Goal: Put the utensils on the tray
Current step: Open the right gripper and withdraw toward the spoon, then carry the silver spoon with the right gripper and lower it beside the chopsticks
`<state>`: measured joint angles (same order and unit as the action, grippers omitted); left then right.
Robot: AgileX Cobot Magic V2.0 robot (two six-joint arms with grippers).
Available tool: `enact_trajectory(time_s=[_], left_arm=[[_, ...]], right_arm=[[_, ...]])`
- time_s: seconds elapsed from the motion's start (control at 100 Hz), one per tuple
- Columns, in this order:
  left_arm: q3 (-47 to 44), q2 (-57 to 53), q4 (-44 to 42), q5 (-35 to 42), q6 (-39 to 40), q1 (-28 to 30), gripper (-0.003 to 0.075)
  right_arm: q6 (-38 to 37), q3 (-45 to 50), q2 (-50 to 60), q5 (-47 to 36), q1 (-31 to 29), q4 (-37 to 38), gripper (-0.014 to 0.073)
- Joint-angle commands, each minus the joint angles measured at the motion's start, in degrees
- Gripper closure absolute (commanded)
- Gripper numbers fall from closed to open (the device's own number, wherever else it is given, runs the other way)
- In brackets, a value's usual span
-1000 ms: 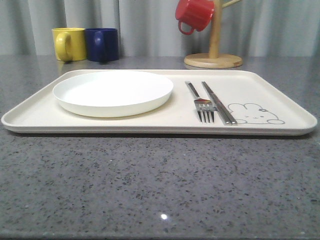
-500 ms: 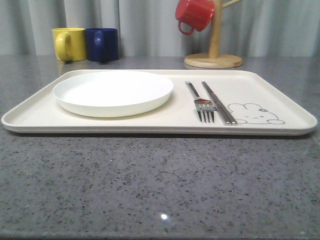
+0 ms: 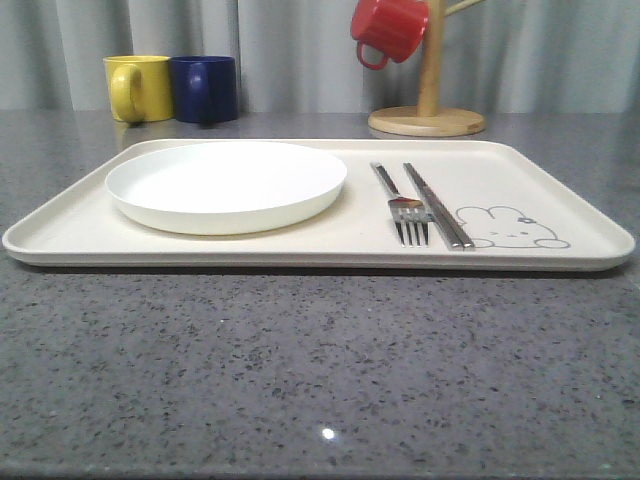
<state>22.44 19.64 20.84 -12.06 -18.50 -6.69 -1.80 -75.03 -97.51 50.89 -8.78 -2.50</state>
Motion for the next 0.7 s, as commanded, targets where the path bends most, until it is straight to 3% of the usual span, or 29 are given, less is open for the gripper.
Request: enact_trajectory(time_s=[0.0, 0.39, 0.69], left_arm=[[1.6, 0.4, 0.5, 4.4, 0.0, -0.1, 0.0738], [1.6, 0.4, 0.5, 4.4, 0.0, -0.1, 0.0738], [1.6, 0.4, 0.5, 4.4, 0.0, -0.1, 0.0738]], right_arm=[[-0.6, -1.7, 5.4, -0.1, 0.9, -1.2, 0.0619], [-12.1, -1.7, 12.8, 0.9, 15.3, 0.0, 0.0619], [-25.0, -1.7, 11.0, -1.4, 27.8, 8.1, 0.0619]])
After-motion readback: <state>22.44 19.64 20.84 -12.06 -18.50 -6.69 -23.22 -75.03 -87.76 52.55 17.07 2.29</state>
